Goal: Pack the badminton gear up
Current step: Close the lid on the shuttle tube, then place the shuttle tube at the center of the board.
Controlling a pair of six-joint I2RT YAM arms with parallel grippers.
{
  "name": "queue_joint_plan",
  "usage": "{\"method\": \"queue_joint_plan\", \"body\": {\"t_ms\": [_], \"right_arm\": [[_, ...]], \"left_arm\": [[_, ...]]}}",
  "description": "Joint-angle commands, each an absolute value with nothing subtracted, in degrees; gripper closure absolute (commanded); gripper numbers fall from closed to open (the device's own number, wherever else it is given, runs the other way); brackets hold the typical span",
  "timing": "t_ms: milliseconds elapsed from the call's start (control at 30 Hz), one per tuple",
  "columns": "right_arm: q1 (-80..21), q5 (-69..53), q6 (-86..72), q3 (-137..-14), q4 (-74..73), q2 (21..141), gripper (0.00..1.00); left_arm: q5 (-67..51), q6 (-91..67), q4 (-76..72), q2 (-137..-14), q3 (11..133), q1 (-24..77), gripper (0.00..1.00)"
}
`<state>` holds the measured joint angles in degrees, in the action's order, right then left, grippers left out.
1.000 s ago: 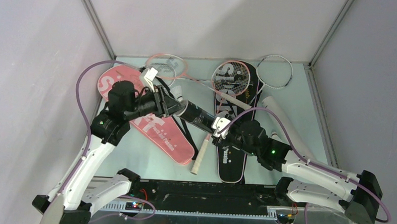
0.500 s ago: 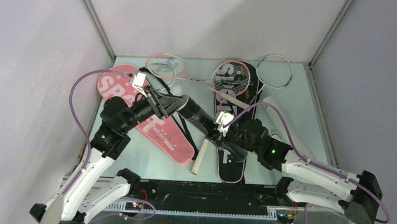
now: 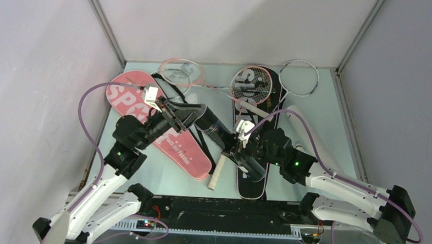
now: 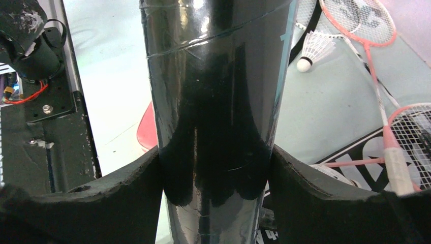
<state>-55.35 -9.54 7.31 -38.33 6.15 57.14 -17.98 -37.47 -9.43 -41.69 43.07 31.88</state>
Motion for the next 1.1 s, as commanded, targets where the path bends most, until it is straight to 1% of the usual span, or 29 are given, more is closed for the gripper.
{"method": "queue_joint_plan", "body": {"t_ms": [0,67,200,300,367,500,600,633,700,733,767,800,867,967,1000,1067], "right_arm": [[-54.9,-11.9,2.6,-44.2,27.9,56.0,0.71],[-54.9,-12.9,3.3,-44.2,27.2,55.9,0.71],[-54.9,-14.5,12.8,-43.9,22.8,54.9,0.71],[-53.7,-13.8,13.6,-43.6,22.5,53.1,0.69],[-52.7,-14.6,13.3,-43.6,21.9,52.2,0.69],[-52.0,-12.7,12.2,-43.5,17.0,51.9,0.69],[-51.8,-11.8,9.3,-43.5,14.2,52.2,0.69],[-51.8,-11.6,8.6,-43.2,13.8,52.3,0.69],[-51.4,-10.6,5.1,-43.1,13.7,52.5,0.68],[-51.1,-10.4,4.1,-43.0,14.2,53.0,0.68],[-50.2,-10.2,1.7,-43.1,14.8,53.8,0.67],[-49.7,-10.2,0.0,-43.2,16.4,54.4,0.67],[-47.7,-9.9,-6.3,-44.6,18.2,56.9,0.68],[-44.8,-10.0,-16.6,-49.3,17.1,63.6,0.70],[-44.5,-10.6,-18.3,-52.2,15.1,65.0,0.70],[-44.6,-11.8,-19.6,-55.8,12.7,69.8,0.70]], "left_arm": [[-21.2,-37.1,-5.6,-42.8,40.6,34.7,0.62],[-22.0,-37.6,-4.8,-43.2,42.1,34.7,0.61],[-23.8,-37.0,1.0,-46.8,45.5,34.7,0.60],[-24.7,-38.3,0.8,-47.3,44.8,34.7,0.60],[-22.7,-38.8,1.1,-46.4,45.5,34.7,0.58],[-17.7,-34.4,11.9,-46.8,57.8,34.6,0.54],[-13.9,-30.4,19.5,-48.7,70.4,34.4,0.39],[-12.2,-29.1,20.6,-49.2,72.7,34.3,0.37],[-8.6,-27.2,24.4,-50.6,81.1,34.2,0.29],[-7.2,-26.1,26.3,-50.8,82.7,34.1,0.24],[-4.5,-25.4,27.2,-51.1,85.2,34.1,0.22],[-3.0,-24.0,28.6,-51.0,86.1,34.0,0.20],[4.1,-21.2,29.7,-50.0,86.7,34.0,0.19],[11.0,-16.9,30.3,-46.9,82.1,34.0,0.17],[14.6,-16.6,30.6,-46.0,80.8,34.0,0.17],[16.5,-16.7,32.1,-45.6,76.6,34.0,0.17]]}}
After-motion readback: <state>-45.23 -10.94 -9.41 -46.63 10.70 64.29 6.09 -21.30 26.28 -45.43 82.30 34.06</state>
